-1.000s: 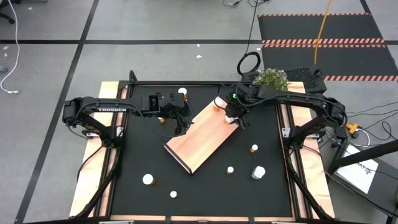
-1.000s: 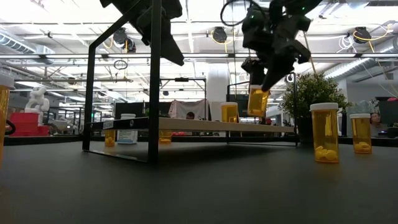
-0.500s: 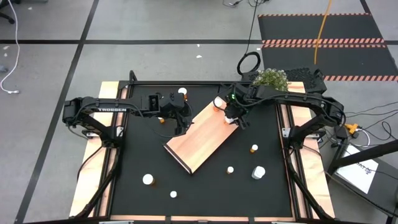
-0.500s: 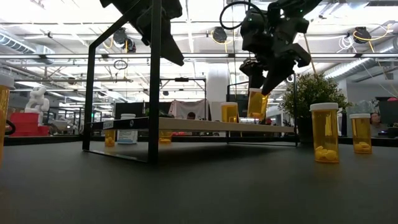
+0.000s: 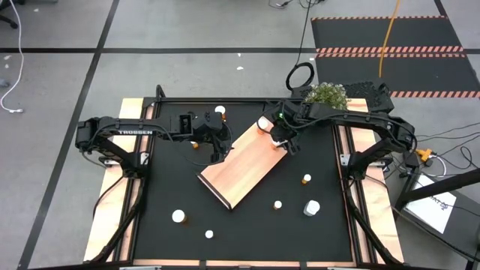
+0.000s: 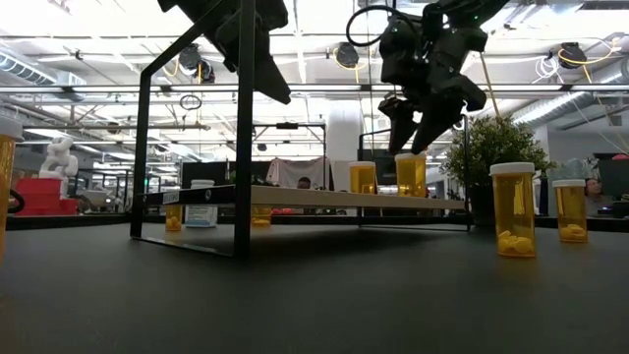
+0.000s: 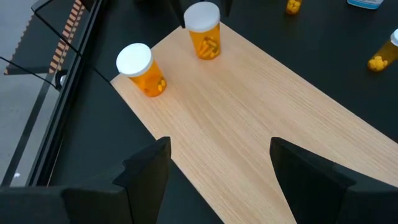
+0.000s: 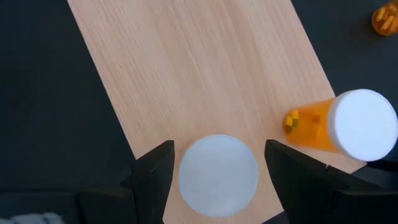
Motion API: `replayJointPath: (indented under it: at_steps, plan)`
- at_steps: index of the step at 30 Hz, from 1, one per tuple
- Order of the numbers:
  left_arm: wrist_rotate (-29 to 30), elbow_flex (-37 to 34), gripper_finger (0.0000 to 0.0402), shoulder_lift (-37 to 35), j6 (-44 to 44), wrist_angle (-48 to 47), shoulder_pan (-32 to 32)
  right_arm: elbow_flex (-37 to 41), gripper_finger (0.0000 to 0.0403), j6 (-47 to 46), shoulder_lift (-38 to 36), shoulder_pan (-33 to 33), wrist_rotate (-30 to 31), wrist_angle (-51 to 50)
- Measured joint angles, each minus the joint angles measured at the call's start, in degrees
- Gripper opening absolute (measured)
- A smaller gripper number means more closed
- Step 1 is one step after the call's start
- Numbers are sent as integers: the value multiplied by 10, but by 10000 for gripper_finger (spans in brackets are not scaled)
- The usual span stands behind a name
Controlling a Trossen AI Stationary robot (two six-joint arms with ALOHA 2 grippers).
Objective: Pick and place medicine bottles onto shelf by color
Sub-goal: Align the large orange pill bottle with the other large pill bottle on the shelf
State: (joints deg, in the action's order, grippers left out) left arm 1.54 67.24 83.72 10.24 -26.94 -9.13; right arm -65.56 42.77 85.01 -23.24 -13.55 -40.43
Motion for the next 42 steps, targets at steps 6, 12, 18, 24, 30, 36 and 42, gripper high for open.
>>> replayJointPath:
  at_steps: [6,12,18,24,30,36,42]
  plan:
    - [0,0,273,0,0,0,0,0,247,5,0,0,11,9]
    - [0,0,273,0,0,0,0,0,247,19,0,0,38,23]
    - [0,0,273,0,0,0,0,0,247,17,0,0,38,25]
    - [0,0,273,0,-3,-3,0,0,247,-4,-4,9,48,0]
    - [0,0,273,0,-2,-3,1,0,247,-17,-5,35,117,-25]
    - [0,0,273,0,-3,-3,3,0,247,-15,-5,47,152,8]
    - [0,0,273,0,-5,-3,3,0,247,-37,-8,56,154,15]
